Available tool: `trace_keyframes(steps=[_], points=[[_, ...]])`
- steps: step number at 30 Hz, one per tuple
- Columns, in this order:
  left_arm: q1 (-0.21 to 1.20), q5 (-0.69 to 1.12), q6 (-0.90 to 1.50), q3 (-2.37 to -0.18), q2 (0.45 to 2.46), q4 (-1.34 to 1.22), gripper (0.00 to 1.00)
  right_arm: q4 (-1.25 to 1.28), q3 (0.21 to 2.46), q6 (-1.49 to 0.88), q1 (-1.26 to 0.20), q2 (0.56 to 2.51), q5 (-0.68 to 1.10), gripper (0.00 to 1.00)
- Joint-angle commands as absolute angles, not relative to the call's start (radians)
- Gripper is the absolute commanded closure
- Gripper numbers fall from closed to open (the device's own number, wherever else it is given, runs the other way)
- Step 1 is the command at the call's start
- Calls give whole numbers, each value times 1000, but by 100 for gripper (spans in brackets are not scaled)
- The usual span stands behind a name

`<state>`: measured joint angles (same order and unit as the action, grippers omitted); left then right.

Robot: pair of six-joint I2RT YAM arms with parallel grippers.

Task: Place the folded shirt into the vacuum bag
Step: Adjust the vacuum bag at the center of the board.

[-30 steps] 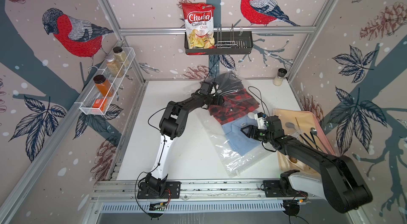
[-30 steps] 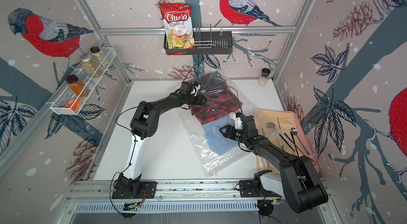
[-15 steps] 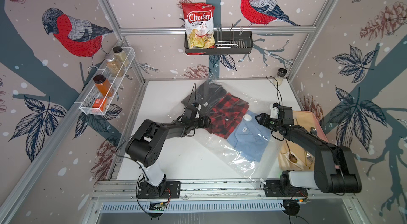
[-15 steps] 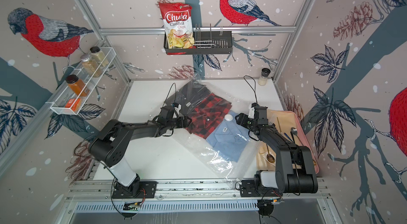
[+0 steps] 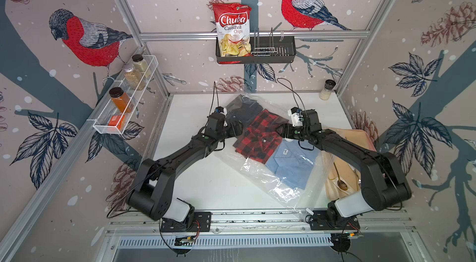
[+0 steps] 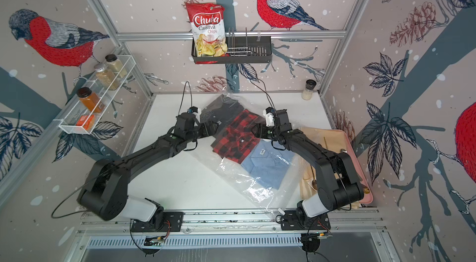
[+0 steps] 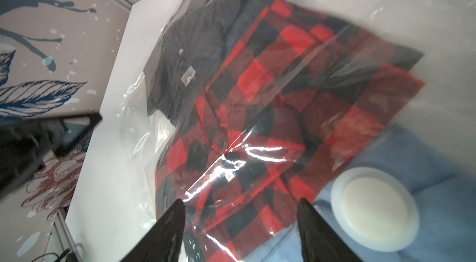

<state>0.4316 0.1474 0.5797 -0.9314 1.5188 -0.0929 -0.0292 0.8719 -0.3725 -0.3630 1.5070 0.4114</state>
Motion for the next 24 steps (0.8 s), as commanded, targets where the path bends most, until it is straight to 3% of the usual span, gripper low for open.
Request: trace_keyframes(steps=[1, 7, 11, 17, 24], points=[[424, 176, 460, -1155, 1700, 43, 5, -57, 817, -395, -386, 1484, 388, 30], [409, 228, 357, -1501, 2061, 70, 6, -47, 701, -406, -379, 1456, 382, 29], [387, 252, 349, -1591, 2192, 88, 8, -2, 652, -414, -320, 1484, 385, 29], [373, 249, 423, -1329, 2098, -52, 8, 35, 706, -395, -200, 1603, 399, 30], [368, 173, 514, -917, 1807, -176, 8, 15, 913, -376, -163, 1766, 435, 30]])
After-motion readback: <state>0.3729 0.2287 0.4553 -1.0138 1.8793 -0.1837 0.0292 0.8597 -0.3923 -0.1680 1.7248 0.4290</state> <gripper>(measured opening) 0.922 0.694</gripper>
